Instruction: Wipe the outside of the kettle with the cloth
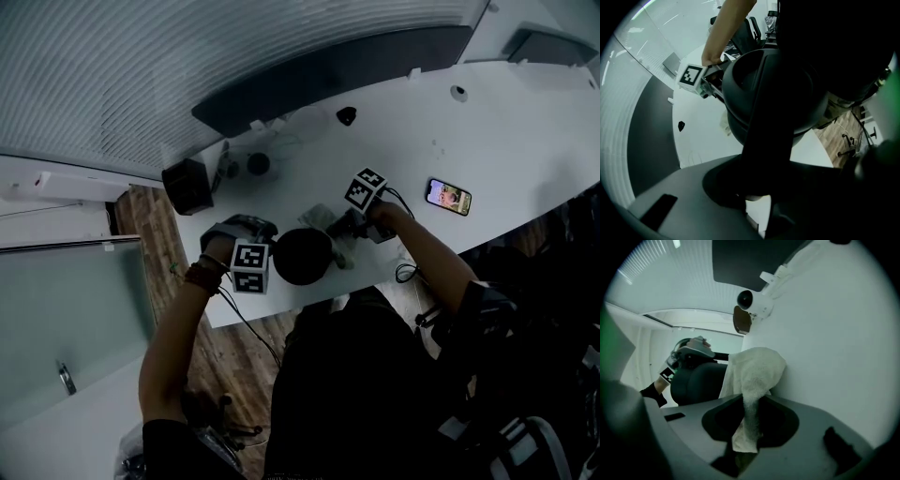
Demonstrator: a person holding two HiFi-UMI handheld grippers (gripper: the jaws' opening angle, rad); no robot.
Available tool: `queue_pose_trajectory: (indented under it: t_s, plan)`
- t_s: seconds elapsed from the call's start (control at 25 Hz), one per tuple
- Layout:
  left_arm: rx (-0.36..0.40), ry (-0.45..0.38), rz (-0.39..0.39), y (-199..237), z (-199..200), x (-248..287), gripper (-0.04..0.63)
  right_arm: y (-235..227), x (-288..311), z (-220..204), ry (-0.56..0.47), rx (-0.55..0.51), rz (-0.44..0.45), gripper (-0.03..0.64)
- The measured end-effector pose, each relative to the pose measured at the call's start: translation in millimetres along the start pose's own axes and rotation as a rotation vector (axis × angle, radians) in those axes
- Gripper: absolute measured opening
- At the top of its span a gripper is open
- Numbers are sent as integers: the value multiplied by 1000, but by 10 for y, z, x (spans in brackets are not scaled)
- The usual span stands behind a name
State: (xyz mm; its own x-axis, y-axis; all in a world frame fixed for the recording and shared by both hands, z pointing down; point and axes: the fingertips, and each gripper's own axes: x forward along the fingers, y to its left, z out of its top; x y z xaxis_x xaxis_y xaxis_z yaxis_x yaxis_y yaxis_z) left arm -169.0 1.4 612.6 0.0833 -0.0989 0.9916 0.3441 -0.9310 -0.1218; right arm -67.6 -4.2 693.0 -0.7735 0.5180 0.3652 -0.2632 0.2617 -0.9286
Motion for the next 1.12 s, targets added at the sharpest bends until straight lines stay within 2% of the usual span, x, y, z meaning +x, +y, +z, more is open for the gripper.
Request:
queue_pose_trajectory:
  t_s: [0.12, 0.24, 0.4, 0.44, 0.52, 0.68, 0.8, 0.88, 1.12]
  plan:
    - [8, -4, 17, 11, -4, 6, 98, -216, 95, -211, 43, 27, -55, 84]
    - [13, -4, 27, 9, -9, 29, 98, -95, 1, -223, 29, -42, -22, 84]
    - [28, -15, 29, 23, 4, 26, 98, 652, -510, 95, 1, -255, 159, 84]
    - [32, -17, 33, 25, -4, 23, 98, 867, -596, 203, 21, -322, 198, 84]
    - [33, -21, 30, 15, -6, 11, 98, 1217, -619, 334, 128, -464, 227, 84]
    - [38, -29, 30, 6, 5, -4, 98, 1432, -338, 317, 505, -734, 154, 84]
    - [35, -29, 32, 0, 13, -14, 98, 1274, -144, 388, 710, -811, 41, 84]
    - [37, -27, 32, 3, 13, -12, 98, 1139, -75, 460, 780, -812, -24, 84]
    - [50, -22, 48, 17, -3, 14, 98, 525, 117, 536, 868, -823, -247, 84]
